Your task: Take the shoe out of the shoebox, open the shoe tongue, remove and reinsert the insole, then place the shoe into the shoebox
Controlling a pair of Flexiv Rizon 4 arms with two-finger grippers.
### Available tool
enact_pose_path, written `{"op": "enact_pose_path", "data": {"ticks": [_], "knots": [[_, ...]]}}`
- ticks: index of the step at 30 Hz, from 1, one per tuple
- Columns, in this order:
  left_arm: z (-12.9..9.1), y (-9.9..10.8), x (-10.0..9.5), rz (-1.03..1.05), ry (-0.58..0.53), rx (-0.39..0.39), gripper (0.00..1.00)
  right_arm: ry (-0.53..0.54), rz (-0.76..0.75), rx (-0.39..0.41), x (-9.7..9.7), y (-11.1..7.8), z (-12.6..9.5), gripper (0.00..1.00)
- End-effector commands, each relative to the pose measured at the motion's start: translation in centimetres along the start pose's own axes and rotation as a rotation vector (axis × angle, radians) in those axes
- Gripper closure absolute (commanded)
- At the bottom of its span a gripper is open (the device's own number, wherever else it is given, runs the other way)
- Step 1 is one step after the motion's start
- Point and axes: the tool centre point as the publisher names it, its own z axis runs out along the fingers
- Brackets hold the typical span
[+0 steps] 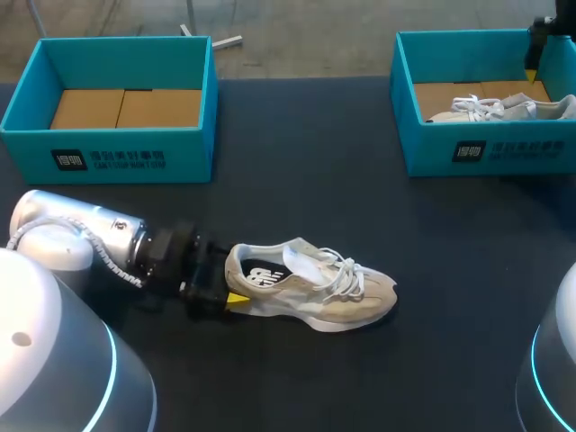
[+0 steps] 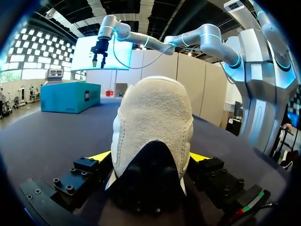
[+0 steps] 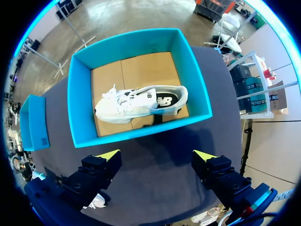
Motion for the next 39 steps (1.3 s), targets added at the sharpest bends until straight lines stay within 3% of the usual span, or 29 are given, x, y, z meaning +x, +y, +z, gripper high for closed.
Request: {"op": "enact_pose_path", "data": {"ticks": [1,35,36,37,39], "knots": [[0.4,0.1,-0.1,-0.002,0.005,-0.006,0.0,0.0,0.001,-0.001,0.0,0.0,0.0,0.0],[2.1,1.0,-0.1,-0.012,0.029,-0.037,0.02,0.0,0.001,-0.001,0.0,0.0,0.0,0.0],[2.1,1.0,-0.1,-0.011,0.028,-0.036,0.6,0.0,0.001,-0.001,0.0,0.0,0.0,0.0],[2.1,1.1,-0.1,-0.006,0.028,-0.034,1.0,0.0,0.001,-0.001,0.0,0.0,0.0,0.0],[2.1,1.1,-0.1,-0.001,0.033,-0.033,1.0,0.0,0.001,-0.001,0.0,0.0,0.0,0.0]]}}
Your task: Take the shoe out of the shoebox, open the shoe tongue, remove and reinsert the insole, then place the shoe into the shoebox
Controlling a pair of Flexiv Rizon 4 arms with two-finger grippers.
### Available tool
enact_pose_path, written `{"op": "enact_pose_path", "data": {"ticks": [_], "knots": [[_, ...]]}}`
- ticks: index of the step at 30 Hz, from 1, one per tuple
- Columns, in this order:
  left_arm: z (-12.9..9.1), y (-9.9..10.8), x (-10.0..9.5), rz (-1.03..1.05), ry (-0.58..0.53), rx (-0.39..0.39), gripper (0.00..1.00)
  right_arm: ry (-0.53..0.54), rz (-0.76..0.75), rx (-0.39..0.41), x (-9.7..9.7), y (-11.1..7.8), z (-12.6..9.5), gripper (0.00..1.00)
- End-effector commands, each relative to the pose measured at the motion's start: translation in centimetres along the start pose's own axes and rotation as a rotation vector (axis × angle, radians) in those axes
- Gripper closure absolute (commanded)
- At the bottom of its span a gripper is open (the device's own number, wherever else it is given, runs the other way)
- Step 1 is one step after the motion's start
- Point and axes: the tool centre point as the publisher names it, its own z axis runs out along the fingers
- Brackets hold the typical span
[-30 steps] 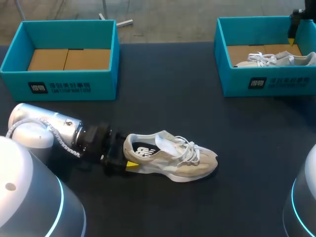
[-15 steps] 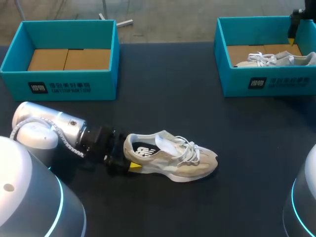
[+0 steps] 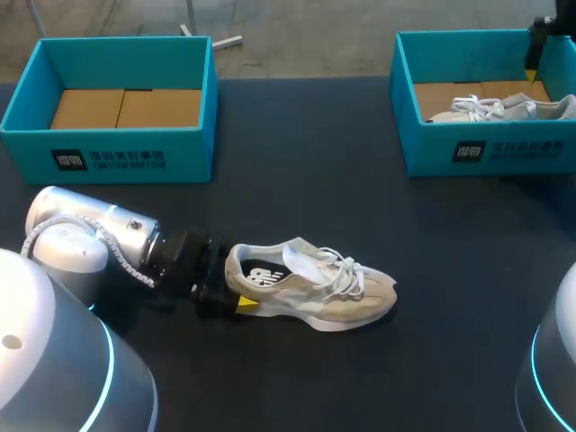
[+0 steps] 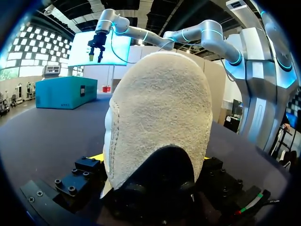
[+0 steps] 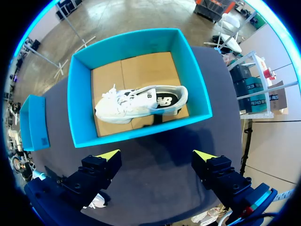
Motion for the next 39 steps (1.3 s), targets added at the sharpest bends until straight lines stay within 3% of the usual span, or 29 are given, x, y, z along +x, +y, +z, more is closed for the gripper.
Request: {"op": "enact_pose_path", "data": {"ticks": [1,26,28,31,39], "knots": [[0.3,0.4,0.0,0.003,0.007,0.004,1.0,0.0,0.001,-0.001,0.0,0.0,0.0,0.0],[0.1,0.6,0.1,0.0,0.016,0.014,1.0,0.0,0.001,-0.001,0.0,0.0,0.0,0.0],[0.1,0.6,0.1,0.0,0.016,0.014,1.0,-0.001,0.012,-0.003,0.7,0.2,-0.7,0.0],[0.1,0.6,0.1,0.0,0.016,0.014,1.0,-0.016,0.026,-0.012,2.3,-1.1,-1.7,0.0],[0.1,0.6,0.1,0.0,0.016,0.014,1.0,-0.016,0.111,-0.01,6.9,-6.8,-2.8,0.0]]}}
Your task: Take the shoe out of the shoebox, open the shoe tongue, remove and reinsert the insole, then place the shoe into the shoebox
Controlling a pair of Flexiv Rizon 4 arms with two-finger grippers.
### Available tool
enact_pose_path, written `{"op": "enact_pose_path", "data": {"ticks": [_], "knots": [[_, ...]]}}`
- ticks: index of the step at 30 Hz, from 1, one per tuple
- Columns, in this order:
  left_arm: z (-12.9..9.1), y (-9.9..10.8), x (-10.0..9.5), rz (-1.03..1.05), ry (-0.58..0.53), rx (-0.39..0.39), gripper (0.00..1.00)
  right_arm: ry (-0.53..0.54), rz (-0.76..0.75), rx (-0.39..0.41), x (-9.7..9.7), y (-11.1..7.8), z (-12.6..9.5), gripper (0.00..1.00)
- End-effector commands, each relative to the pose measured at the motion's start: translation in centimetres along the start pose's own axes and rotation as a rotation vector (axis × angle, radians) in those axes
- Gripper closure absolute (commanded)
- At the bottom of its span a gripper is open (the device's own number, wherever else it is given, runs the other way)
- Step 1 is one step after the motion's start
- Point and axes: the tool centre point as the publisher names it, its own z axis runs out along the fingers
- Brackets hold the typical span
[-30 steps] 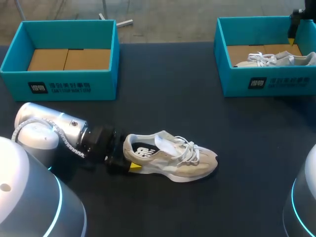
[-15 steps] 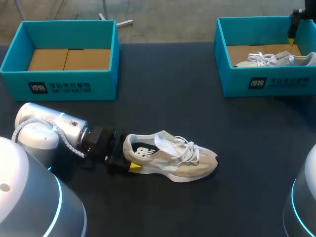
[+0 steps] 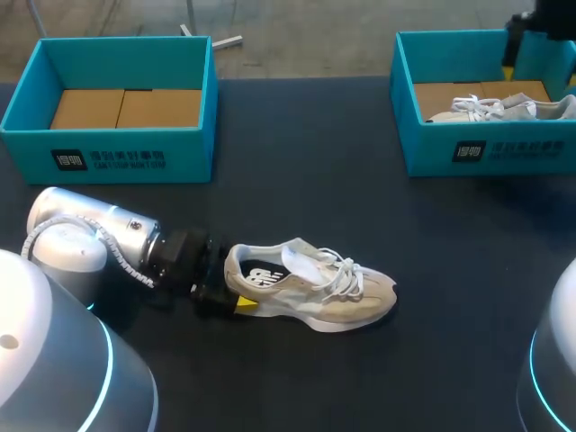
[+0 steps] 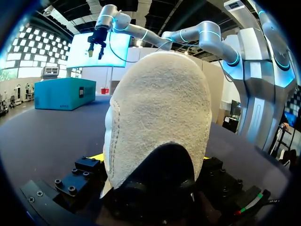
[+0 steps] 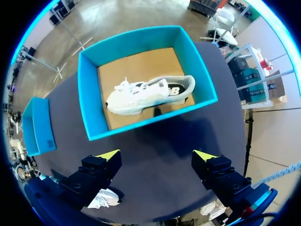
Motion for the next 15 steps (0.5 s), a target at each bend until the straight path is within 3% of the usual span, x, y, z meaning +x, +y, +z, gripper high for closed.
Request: {"op": "enact_pose_path", "data": {"ticks": [1,7,15], "knots": [[0.1,0.4,0.1,-0.001,0.001,-0.002,1.0,-0.009,0.037,-0.042,2.2,-3.7,-0.4,0.0],[0.1,0.4,0.1,-0.001,0.001,-0.002,1.0,0.077,0.064,-0.065,5.6,-8.3,-1.0,0.0],[0.1,0.4,0.1,-0.001,0.001,-0.002,1.0,0.077,0.064,-0.065,5.6,-8.3,-1.0,0.0]]}}
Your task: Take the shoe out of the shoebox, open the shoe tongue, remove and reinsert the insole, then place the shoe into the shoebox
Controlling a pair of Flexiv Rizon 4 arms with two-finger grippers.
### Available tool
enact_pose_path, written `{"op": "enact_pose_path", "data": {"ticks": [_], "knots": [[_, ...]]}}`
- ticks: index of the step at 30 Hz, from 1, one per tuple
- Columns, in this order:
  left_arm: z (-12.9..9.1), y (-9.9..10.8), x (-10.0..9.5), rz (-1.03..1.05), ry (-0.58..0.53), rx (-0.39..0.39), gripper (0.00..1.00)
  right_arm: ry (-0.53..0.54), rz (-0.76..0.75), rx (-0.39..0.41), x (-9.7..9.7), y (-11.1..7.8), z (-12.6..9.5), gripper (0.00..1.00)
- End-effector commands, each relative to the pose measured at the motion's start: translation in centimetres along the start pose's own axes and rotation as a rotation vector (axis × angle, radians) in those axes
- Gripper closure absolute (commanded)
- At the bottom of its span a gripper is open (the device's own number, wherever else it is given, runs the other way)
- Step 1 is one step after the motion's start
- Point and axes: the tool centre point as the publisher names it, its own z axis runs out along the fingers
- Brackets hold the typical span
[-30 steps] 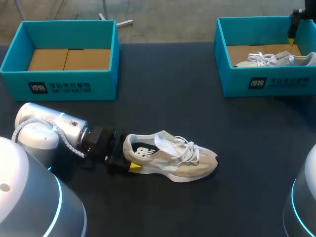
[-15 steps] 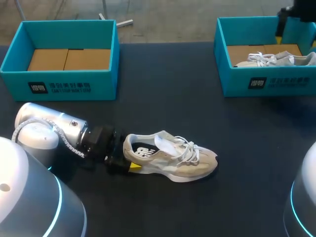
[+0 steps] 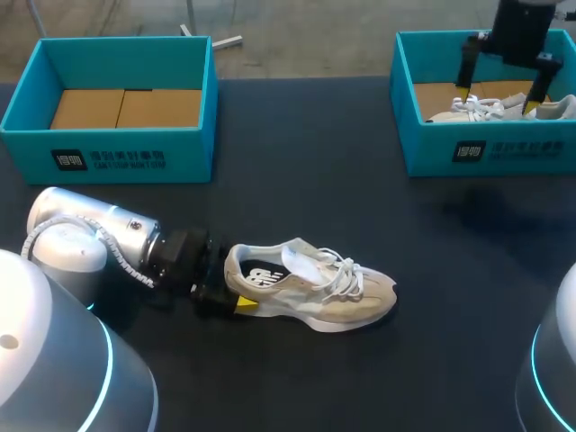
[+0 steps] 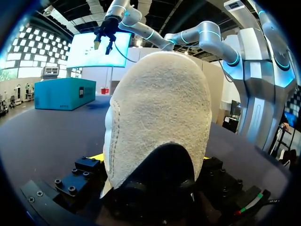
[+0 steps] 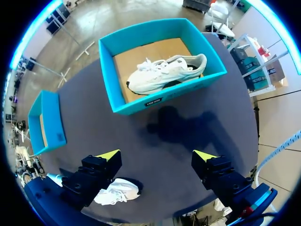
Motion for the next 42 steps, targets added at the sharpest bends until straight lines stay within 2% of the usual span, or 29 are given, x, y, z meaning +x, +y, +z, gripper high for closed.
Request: {"op": "enact_pose_path", "data": {"ticks": [1,17,19,36,42], "knots": [[0.1,0.4,0.1,-0.002,0.001,-0.002,1.0,0.011,0.001,-0.027,-0.4,-0.5,0.1,0.0],[0.1,0.4,0.0,0.005,-0.01,-0.001,1.0,0.011,0.001,-0.027,-0.4,-0.5,0.1,0.0],[0.0,0.3,0.1,-0.004,-0.02,0.018,1.0,0.011,0.001,-0.027,-0.4,-0.5,0.1,0.0],[-0.1,-0.1,1.6,-0.011,-0.077,0.031,1.0,0.011,0.001,-0.027,-0.4,-0.5,0.1,0.0],[0.2,0.1,1.9,-0.016,-0.092,0.029,1.0,-0.007,0.001,-0.029,1.7,-2.5,1.0,0.0]]}}
